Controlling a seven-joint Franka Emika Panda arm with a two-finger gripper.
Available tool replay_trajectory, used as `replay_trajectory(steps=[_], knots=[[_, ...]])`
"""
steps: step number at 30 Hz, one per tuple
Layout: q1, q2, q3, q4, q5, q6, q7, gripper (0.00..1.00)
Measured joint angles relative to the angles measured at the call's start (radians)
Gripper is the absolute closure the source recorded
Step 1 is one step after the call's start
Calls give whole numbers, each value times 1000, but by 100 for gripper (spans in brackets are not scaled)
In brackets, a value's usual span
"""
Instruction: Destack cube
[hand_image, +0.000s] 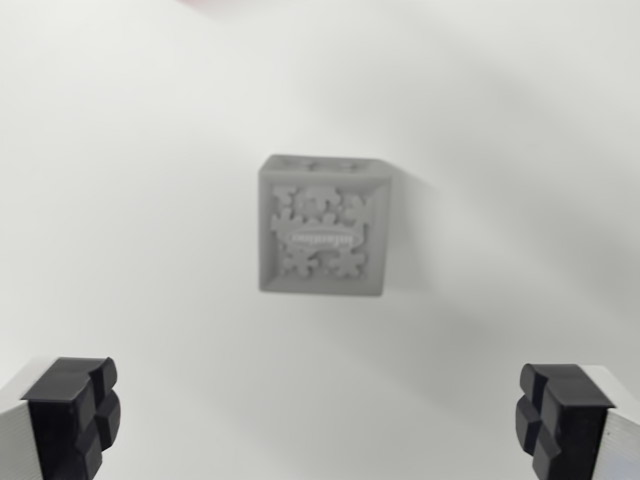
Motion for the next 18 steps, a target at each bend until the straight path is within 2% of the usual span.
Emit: replay_trajectory(steps=[9, 18], knots=[[0, -82, 0, 19, -4, -100, 2, 0], [0, -139, 0, 46, -6, -184, 4, 0]])
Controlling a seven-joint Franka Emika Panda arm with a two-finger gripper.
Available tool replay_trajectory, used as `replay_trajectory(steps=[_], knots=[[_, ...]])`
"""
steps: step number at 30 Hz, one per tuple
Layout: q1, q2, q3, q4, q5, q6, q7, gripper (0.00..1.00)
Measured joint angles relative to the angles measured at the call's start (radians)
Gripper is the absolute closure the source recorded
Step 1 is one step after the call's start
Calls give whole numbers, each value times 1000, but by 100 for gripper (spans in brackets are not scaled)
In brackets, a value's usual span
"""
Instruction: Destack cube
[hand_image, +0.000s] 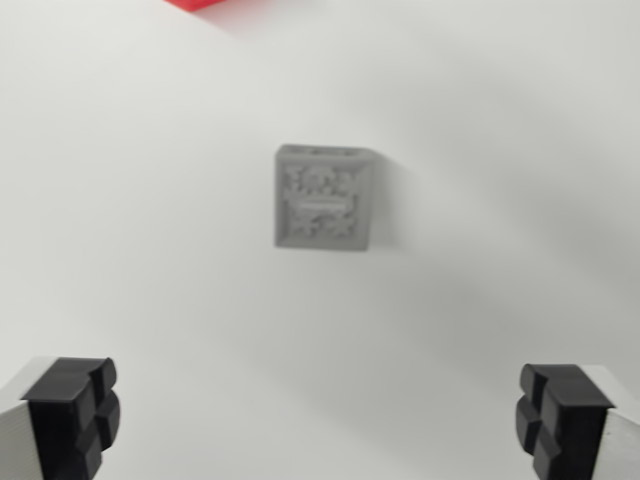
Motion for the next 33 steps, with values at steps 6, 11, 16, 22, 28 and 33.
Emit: replay_trajectory(steps=[6, 11, 16, 22, 28, 33], knots=[[0, -33, 0, 21, -1, -54, 1, 0], [0, -57, 0, 41, -2, -97, 1, 0], [0, -74, 0, 59, -2, -133, 2, 0], [0, -89, 0, 76, -3, -166, 2, 0], [0, -98, 0, 87, -3, -186, 2, 0], [0, -100, 0, 92, -3, -193, 2, 0]])
